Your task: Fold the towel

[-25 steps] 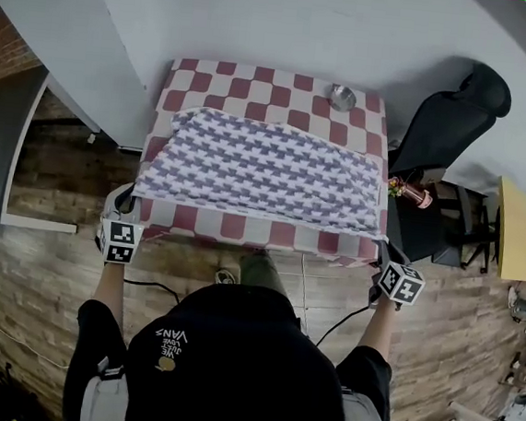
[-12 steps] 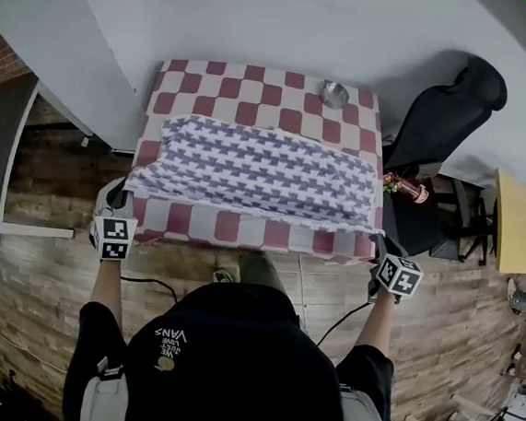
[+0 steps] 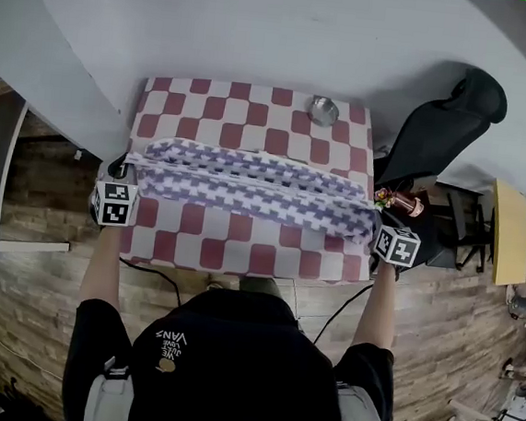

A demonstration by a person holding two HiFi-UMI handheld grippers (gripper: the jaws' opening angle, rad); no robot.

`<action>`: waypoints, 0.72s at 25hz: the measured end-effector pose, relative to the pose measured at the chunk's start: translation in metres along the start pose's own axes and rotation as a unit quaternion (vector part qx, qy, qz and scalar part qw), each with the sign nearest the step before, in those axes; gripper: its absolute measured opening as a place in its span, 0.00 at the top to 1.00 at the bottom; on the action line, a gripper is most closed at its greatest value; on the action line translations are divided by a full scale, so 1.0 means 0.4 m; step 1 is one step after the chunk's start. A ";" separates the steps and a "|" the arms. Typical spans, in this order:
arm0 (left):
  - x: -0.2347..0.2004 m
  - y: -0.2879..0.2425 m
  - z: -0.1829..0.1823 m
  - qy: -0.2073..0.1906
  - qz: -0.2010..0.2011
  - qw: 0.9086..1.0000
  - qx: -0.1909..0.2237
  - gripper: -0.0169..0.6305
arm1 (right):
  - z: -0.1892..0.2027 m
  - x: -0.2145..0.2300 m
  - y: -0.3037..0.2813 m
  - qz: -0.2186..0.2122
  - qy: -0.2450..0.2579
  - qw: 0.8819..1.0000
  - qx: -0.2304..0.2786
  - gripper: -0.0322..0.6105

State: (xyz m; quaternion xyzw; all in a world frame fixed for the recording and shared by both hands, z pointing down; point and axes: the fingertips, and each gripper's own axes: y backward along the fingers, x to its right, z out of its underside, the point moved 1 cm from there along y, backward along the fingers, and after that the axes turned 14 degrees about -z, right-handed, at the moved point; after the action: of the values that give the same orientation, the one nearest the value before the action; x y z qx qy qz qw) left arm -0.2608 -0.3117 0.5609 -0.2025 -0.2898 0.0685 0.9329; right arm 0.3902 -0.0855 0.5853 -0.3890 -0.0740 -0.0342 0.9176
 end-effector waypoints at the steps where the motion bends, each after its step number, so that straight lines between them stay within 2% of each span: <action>1: 0.008 -0.025 -0.004 0.000 0.003 1.000 -0.011 0.95 | -0.009 0.010 -0.021 -0.001 -0.001 1.000 -0.004 0.88; 5: 0.037 -0.110 0.015 0.006 0.012 0.998 -0.067 0.95 | -0.028 0.034 -0.108 -0.012 -0.006 1.000 -0.024 0.88; 11: 0.067 -0.192 0.095 0.039 0.019 0.989 -0.142 0.94 | -0.036 0.043 -0.227 -0.029 -0.002 0.998 -0.061 0.88; 14: 0.080 -0.218 0.107 0.069 0.029 0.984 -0.162 0.94 | -0.020 0.067 -0.253 -0.007 -0.014 0.997 -0.074 0.84; 15: 0.083 -0.227 0.109 0.082 0.032 0.982 -0.165 0.92 | -0.019 0.076 -0.253 0.003 -0.021 0.997 -0.071 0.80; 16: 0.083 -0.234 0.111 0.096 0.034 0.980 -0.169 0.88 | -0.021 0.084 -0.249 0.008 -0.030 0.998 -0.063 0.76; 18: 0.068 -0.242 0.114 0.125 0.033 0.977 -0.172 0.76 | -0.030 0.099 -0.228 0.013 -0.049 0.998 -0.038 0.73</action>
State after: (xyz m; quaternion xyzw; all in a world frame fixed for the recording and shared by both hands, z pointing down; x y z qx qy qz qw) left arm -0.2632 -0.3774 0.6494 -0.3760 -0.1718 0.0225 0.9103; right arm 0.4197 -0.1578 0.6484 -0.4260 -0.1124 -0.0061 0.8977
